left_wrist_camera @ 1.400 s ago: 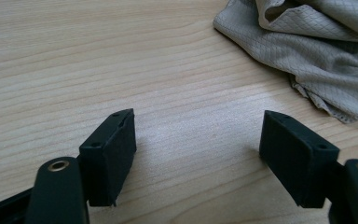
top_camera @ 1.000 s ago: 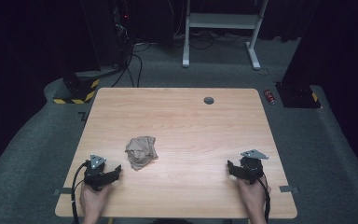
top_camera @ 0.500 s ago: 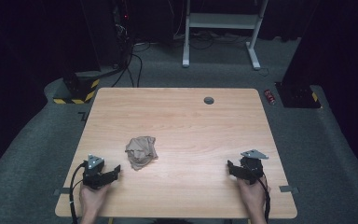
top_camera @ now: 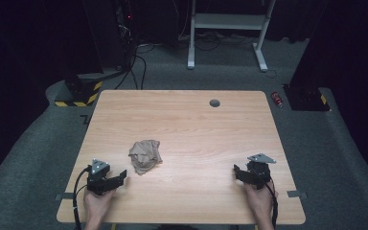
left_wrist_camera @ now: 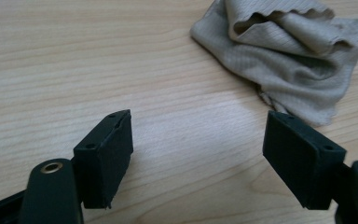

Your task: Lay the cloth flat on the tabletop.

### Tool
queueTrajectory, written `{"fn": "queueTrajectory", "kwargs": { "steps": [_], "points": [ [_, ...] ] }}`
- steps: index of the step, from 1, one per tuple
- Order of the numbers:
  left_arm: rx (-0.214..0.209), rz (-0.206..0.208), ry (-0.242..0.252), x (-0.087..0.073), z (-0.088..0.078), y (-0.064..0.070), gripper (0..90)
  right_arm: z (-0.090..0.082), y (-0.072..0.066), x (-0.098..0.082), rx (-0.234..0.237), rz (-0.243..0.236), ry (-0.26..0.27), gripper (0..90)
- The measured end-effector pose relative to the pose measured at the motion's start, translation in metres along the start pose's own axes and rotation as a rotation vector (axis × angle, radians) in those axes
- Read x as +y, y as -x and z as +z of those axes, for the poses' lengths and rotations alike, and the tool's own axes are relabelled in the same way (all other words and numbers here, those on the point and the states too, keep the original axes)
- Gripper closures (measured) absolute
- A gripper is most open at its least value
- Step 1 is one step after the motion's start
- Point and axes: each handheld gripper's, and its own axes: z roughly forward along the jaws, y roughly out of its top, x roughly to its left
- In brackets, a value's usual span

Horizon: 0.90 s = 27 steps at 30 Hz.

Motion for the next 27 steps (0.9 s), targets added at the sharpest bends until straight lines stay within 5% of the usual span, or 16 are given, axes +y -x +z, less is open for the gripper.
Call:
{"fn": "queueTrajectory", "kwargs": {
  "steps": [11, 27],
  "points": [
    [-0.079, 0.011, 0.009, 0.017, 0.011, 0.021, 22.5, 0.000, 0.000, 0.000, 0.001, -0.002, 0.000, 24.0],
    [-0.089, 0.065, -0.014, 0.040, 0.032, 0.042, 20.8, 0.000, 0.000, 0.000, 0.000, -0.001, 0.000, 24.0]
  ]
}}
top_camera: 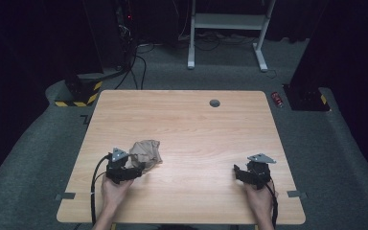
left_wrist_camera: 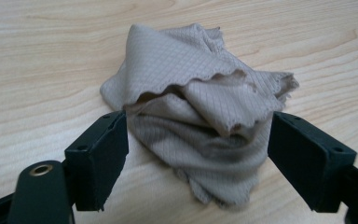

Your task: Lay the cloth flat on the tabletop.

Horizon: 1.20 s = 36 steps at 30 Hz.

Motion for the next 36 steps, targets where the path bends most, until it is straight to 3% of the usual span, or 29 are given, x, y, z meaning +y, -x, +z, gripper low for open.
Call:
{"fn": "queueTrajectory", "kwargs": {
  "steps": [5, 7, 19, 23, 36],
  "points": [
    [0.008, 0.012, -0.006, 0.007, 0.007, 0.002, 21.9, 0.000, 0.000, 0.000, 0.000, 0.000, 0.000, 24.0],
    [0.009, -0.003, -0.001, 0.009, 0.010, 0.000, 22.6, 0.000, 0.000, 0.000, 0.000, 0.000, 0.000, 24.0],
    [0.080, 0.015, -0.084, 0.017, 0.028, 0.000, 28.3, 0.000, 0.000, 0.000, 0.000, 0.000, 0.000, 24.0],
    [0.073, 0.011, -0.105, 0.016, 0.033, 0.000, 36.6, 0.000, 0.000, 0.000, 0.000, 0.000, 0.000, 24.0],
    [0.009, 0.037, -0.083, 0.016, 0.034, 0.006, 79.6, 0.000, 0.000, 0.000, -0.001, 0.000, 0.000, 24.0]
  ]
}}
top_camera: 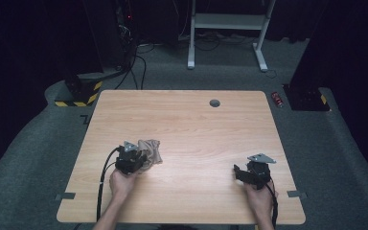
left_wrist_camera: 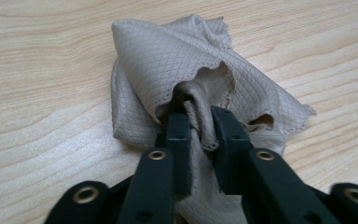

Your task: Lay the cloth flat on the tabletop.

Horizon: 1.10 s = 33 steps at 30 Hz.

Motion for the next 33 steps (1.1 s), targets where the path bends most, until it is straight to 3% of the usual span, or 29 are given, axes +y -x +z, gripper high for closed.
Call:
{"fn": "queueTrajectory", "kwargs": {
  "steps": [4, 11, 15, 19, 22, 33],
  "points": [
    [-0.031, -0.024, 0.005, 0.000, -0.001, -0.002, 81.8, 0.000, 0.000, 0.000, 0.000, 0.000, 0.000, 24.0],
    [-0.104, -0.020, 0.037, 0.004, -0.003, 0.006, 82.4, 0.000, 0.000, 0.000, 0.000, -0.001, 0.000, 24.0],
    [-0.129, 0.029, 0.047, 0.012, -0.003, 0.020, 82.4, 0.000, 0.000, 0.000, 0.000, 0.000, 0.000, 24.0],
    [-0.163, 0.048, 0.059, 0.019, -0.003, 0.031, 82.5, 0.000, 0.000, 0.000, 0.000, -0.001, 0.000, 24.0],
    [-0.198, 0.082, 0.059, 0.026, 0.000, 0.047, 82.5, 0.000, 0.000, 0.000, 0.000, 0.000, 0.000, 24.0],
    [-0.297, 0.119, 0.063, 0.033, 0.011, 0.081, 82.4, 0.000, 0.000, 0.000, 0.000, 0.000, 0.000, 24.0]
  ]
}}
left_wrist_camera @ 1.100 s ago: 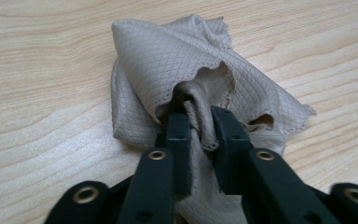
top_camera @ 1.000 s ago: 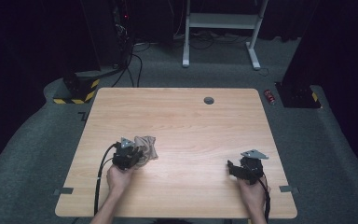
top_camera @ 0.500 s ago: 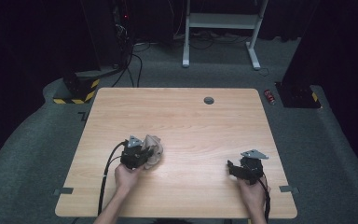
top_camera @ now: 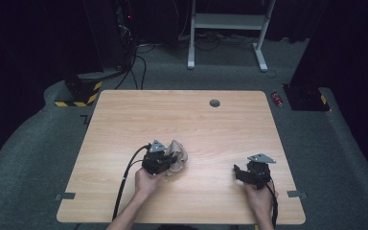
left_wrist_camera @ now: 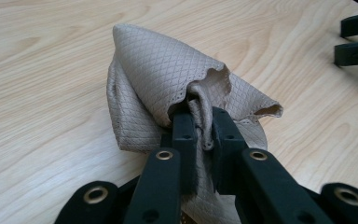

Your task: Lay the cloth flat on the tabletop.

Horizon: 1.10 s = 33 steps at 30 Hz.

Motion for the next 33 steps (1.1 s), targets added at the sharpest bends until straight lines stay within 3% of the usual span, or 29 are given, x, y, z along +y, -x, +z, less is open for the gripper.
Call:
{"fn": "queueTrajectory", "kwargs": {
  "steps": [11, 19, 22, 28, 33],
  "points": [
    [-0.049, 0.018, 0.002, 0.005, 0.017, 0.020, 81.6, 0.000, 0.000, 0.000, 0.000, 0.000, 0.000, 24.0],
    [-0.034, 0.047, -0.019, 0.004, 0.025, 0.029, 78.9, 0.000, 0.000, 0.000, 0.000, -0.001, 0.000, 24.1],
    [-0.026, 0.055, -0.011, 0.002, 0.023, 0.030, 74.2, 0.000, 0.000, 0.000, 0.001, -0.003, 0.001, 24.2],
    [0.003, 0.048, -0.016, -0.006, 0.013, 0.027, 56.0, 0.000, 0.000, 0.000, 0.001, -0.003, 0.001, 24.2],
    [0.042, 0.037, -0.020, -0.017, 0.003, 0.022, 50.2, 0.000, 0.000, 0.000, 0.000, -0.003, 0.000, 24.8]
  ]
}}
